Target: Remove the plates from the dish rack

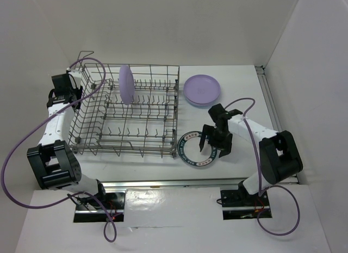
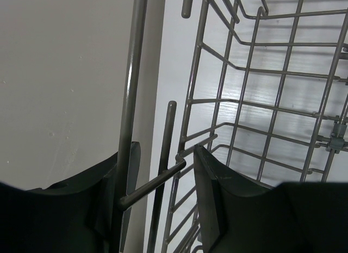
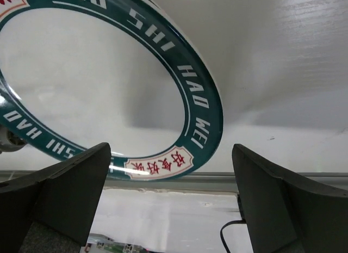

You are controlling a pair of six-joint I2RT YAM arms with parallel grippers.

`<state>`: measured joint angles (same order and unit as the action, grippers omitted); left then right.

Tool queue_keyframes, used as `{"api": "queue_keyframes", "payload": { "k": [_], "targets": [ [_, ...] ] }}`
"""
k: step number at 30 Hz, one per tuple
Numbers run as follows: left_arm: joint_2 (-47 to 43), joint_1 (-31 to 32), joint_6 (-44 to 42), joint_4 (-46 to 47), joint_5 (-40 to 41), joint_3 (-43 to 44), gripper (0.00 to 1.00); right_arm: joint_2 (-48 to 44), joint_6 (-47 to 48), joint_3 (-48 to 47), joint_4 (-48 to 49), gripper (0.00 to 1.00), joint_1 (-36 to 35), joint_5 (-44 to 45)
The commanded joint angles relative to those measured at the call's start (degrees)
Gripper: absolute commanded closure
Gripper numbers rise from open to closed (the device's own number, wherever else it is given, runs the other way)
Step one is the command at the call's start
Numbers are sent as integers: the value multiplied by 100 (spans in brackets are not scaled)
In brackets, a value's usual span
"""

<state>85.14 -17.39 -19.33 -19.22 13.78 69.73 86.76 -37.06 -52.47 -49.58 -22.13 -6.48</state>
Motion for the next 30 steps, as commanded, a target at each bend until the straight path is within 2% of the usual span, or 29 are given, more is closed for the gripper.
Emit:
{"api": "queue_keyframes", "payload": {
  "k": [1,7,13,16,18,21,22,24,27,28,30],
  "targets": [
    [213,-72,219,-451,-473,-329,43,-72,23,-35,308,0,-19,94],
    [213,-72,219,-399,-412,-382,43,-63,24,-35,695,0,-107,-309],
    [213,-72,167,-398,-411,-382,43,43,-38,-236,521,0,-178,-65],
    [160,-72,167,-398,-411,-382,43,-264,-310,-693,-138,0,-178,672],
    [160,-72,167,-398,-411,-382,43,-536,-495,-1036,-550,0,-230,1542],
    [160,-72,167,-398,-359,-382,43,-932,-461,-2098,-378,0,-588,2483],
    [160,-72,167,-398,-359,-382,43,-933,-208,-2649,-203,0,-739,2642],
    [160,-72,228,-460,-359,-382,43,-811,144,-3162,210,0,-1107,3037],
    [160,-72,280,-520,-359,-320,43,40,1031,-4251,1167,0,-1846,3266],
    [160,-72,281,-521,-359,-268,43,713,1556,-4915,1675,0,-2256,3267],
    [160,-72,281,-521,-359,-267,43,1498,1955,-5709,2056,0,-2567,3320]
  ]
}}
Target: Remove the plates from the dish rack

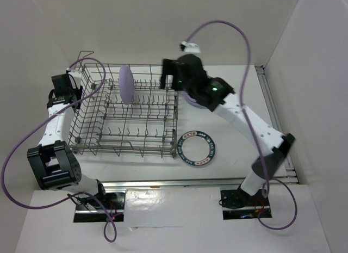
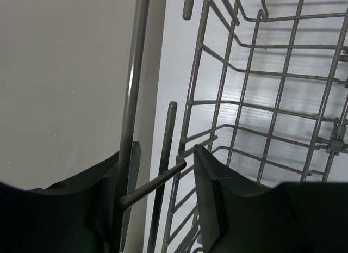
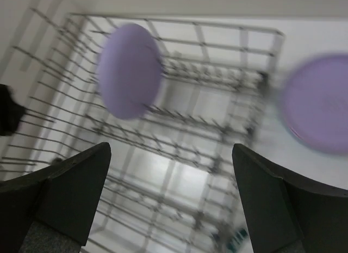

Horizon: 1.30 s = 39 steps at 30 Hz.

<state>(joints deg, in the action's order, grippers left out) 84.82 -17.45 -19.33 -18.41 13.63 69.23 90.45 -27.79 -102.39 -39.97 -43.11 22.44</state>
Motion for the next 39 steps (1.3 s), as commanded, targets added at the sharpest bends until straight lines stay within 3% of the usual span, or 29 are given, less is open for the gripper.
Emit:
{"api": "queue_keyframes", "payload": {
  "k": [1,2,6,10,14,17,24,27,32,33,36,37,39],
  "targets": [
    [193,-65,333,-602,-343,-217,43,1550,1091,-1182,1096,0,-635,428],
    [193,-65,334,-602,-343,-217,43,2389,1092,-2231,1000,0,-637,376],
    [193,-65,457,-663,-466,-147,43,3908,1565,-3814,1445,0,-839,-46],
    [193,-65,527,-663,-572,-85,43,4410,1918,-3797,3086,0,-1076,-21],
    [141,-65,527,-549,-624,-252,43,4569,1971,-3552,3775,0,-1129,129],
    [140,-65,474,-417,-624,-401,43,4630,1822,-3209,3944,0,-1129,182],
    [193,-65,527,-303,-624,-454,43,5823,1637,-4120,3531,0,-1182,753],
    [246,-65,527,-303,-677,-402,43,5957,1584,-4193,3531,5,-1182,876],
    [246,-65,527,-303,-677,-349,43,5738,1470,-3894,3663,20,-1182,1008],
    [246,-65,527,-303,-677,-349,43,5659,1470,-3842,3663,33,-1243,1008],
    [246,-65,527,-303,-729,-401,43,5466,1618,-3763,3776,54,-1313,1201],
    [194,-65,527,-303,-730,-402,43,5283,1732,-3632,3777,69,-1383,1297],
    [193,-65,527,-303,-730,-454,43,5088,1864,-3508,3943,81,-1462,1412]
  ]
}}
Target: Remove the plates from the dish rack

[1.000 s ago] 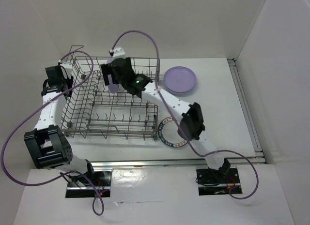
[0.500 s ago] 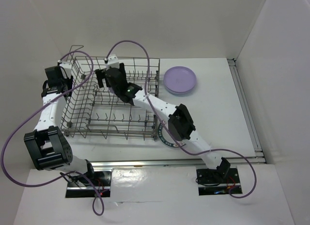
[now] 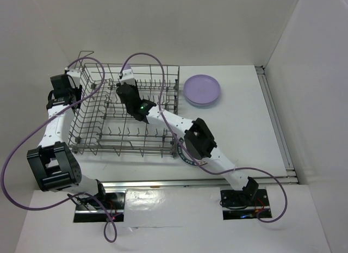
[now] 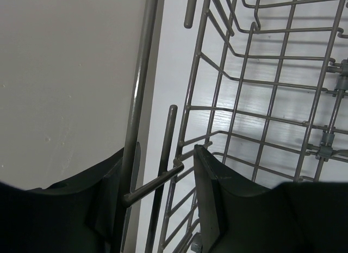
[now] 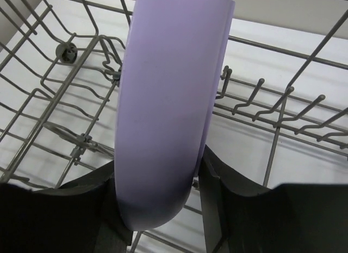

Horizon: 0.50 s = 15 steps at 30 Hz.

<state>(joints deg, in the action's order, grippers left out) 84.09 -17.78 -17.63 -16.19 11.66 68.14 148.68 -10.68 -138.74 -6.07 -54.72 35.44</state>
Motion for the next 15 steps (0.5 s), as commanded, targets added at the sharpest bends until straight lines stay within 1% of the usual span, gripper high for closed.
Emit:
{"api": "queue_keyframes", "payload": {
  "k": [1,2,3,5,9,13,15],
  "targets": [
    [265,-32,357,-526,-533,-345,43,-909,293,180,676,87,-372,182],
    [265,-32,357,-526,-533,-345,43,-981,373,180,738,98,-373,313],
    [265,-32,357,-526,-533,-397,43,-1042,469,180,808,100,-451,366],
    [265,-32,357,-473,-533,-398,43,-1227,742,180,1010,100,-513,472],
    [265,-32,409,-473,-428,-398,43,-1570,944,180,1116,100,-566,823],
    [265,-32,594,-763,-190,-170,43,-1886,1462,390,1642,100,-566,1122],
    [318,-32,760,-877,-138,-117,45,-1957,1621,391,1889,100,-566,1071]
  ]
}}
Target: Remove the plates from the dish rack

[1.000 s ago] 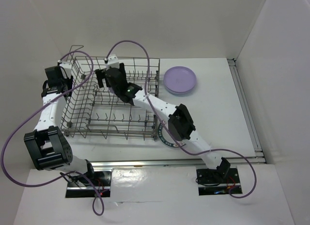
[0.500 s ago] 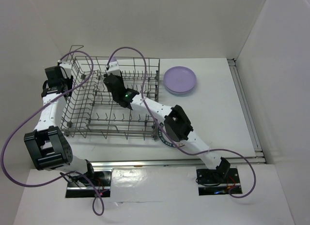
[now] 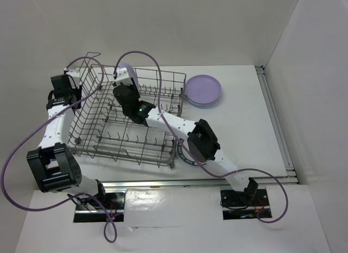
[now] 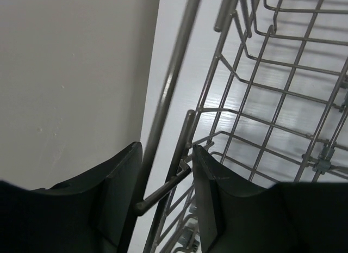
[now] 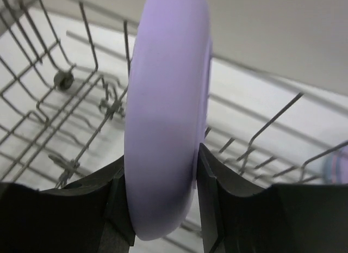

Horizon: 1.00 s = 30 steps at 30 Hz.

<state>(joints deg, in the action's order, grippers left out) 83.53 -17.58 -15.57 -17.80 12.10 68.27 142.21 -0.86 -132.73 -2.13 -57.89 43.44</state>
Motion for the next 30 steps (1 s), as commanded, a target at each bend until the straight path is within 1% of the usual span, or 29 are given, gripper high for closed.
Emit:
{"api": "queue_keyframes", "payload": {
  "k": [1,3,4,6,7,8,10,11,15,17,20,22,24,25,26,28,30],
  "targets": [
    [375,-52,555,-716,-181,-130,45,-1310,640,-210,1496,100,-180,270],
    [375,-52,687,-785,-181,-130,51,-1144,640,-507,1339,100,-109,209],
    [375,-52,687,-786,-181,-130,59,-1091,640,-587,1277,100,-48,209],
    [375,-52,810,-839,-129,-77,72,-977,640,-640,1277,100,-47,209],
    [375,-52,810,-839,-42,-77,80,-976,640,-640,1277,100,-47,261],
    [436,-52,810,-839,20,-77,94,-976,640,-640,1277,100,-47,261],
    [436,-52,810,-787,230,-24,98,-1072,465,-640,1224,100,-47,261],
    [489,-104,862,-786,284,-24,100,-1151,403,-553,1163,100,-47,261],
    [489,-307,1266,-848,337,212,100,-1766,236,0,1249,100,5,86],
    [559,-447,1644,-979,118,317,100,-2083,113,159,1189,100,6,33],
    [691,-500,2215,-1111,292,493,100,-2364,-185,159,645,100,164,-29],
    [761,-640,2583,-1251,371,582,100,-2600,-422,395,241,100,383,-90],
    [823,-711,2769,-1331,442,670,100,-2751,-572,563,-40,100,515,-37],
    [823,-790,2848,-1392,443,801,100,-2812,-660,633,-346,100,655,50],
    [875,-790,2989,-1393,443,802,100,-2952,-843,799,-506,100,734,50],
    [876,-1000,3130,-1454,443,959,100,-3268,-1046,1054,-779,100,997,121],
    [928,-1106,3280,-1559,390,1065,100,-3515,-1441,1520,-929,100,1217,-45]
  ]
}}
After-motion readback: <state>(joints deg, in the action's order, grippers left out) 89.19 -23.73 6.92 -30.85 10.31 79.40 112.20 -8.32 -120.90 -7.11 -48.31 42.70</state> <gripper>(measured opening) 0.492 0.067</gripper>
